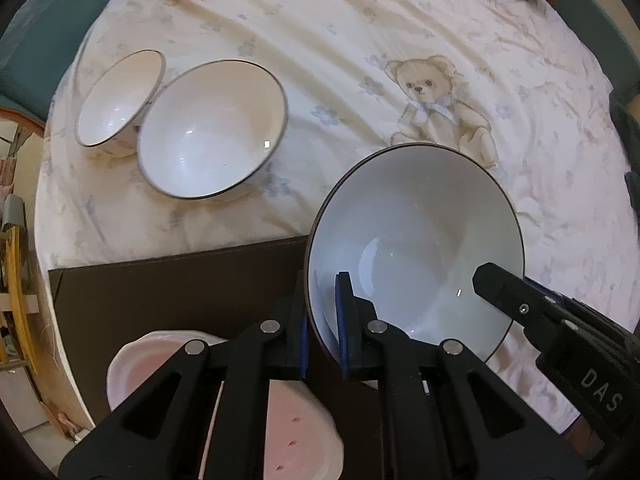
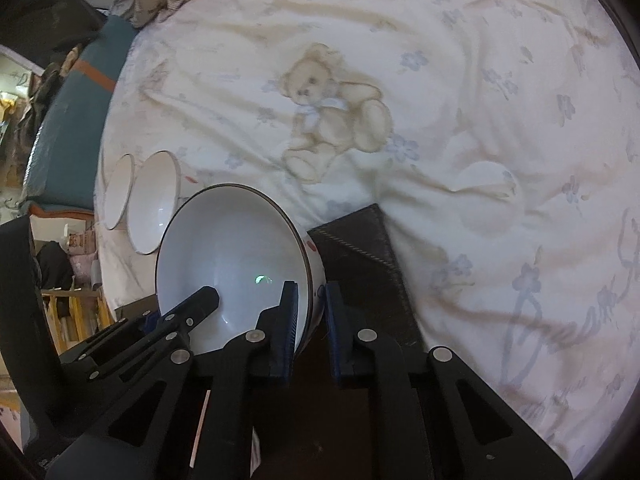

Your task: Organize plates and bowls

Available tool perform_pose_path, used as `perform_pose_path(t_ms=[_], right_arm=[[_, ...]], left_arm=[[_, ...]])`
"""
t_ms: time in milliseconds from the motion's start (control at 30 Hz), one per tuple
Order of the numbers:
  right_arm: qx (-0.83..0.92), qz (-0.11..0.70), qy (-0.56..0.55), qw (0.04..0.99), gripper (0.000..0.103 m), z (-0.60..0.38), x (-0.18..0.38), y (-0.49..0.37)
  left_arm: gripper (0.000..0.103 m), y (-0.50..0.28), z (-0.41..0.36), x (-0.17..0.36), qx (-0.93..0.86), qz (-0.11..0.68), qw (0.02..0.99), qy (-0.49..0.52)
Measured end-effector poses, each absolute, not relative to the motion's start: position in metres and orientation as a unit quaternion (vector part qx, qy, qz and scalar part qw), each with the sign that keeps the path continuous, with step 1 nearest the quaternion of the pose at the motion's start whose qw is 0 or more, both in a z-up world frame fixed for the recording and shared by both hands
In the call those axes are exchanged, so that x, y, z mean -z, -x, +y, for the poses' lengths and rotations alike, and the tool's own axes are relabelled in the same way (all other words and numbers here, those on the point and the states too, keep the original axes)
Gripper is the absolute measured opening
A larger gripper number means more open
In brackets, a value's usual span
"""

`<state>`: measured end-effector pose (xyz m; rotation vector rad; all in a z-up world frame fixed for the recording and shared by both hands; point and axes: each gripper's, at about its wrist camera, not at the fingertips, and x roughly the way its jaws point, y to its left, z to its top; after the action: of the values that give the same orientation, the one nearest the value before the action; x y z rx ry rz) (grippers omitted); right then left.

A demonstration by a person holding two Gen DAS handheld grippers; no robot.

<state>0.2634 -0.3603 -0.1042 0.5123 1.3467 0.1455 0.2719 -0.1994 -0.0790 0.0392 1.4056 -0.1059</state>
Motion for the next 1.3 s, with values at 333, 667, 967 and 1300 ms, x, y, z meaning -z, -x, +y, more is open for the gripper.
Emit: perform_pose_path(t_ms=[333,667,967,1300], right_arm=[[-0.101,0.599,-0.212,0.765,0.015,-0.331,0.073,-0.240],[-0.126,0.586,-0.174,0.782,0.015,-0.284,0.050,-0.201],[-0.152,0.584,-0.167,0.780,0.015,-0.249,0.045,-0.163],[-0.170,0.597,-0.143,0.771,0.015,-0.216,0.058,-0.131]], left_arm=[[0.011,-0.235,-0.163,0.044,0.054,0.619,0.784,-0.005],[0.011,-0.187,-0.122,0.015,0.040,0.571,0.820,-0.020],[0.011,-0.146,-0.082,0.021,0.041,0.587,0.808,-0.012],[0.011,-0.120,-0.066,0.040,0.047,0.593,0.803,-0.030]])
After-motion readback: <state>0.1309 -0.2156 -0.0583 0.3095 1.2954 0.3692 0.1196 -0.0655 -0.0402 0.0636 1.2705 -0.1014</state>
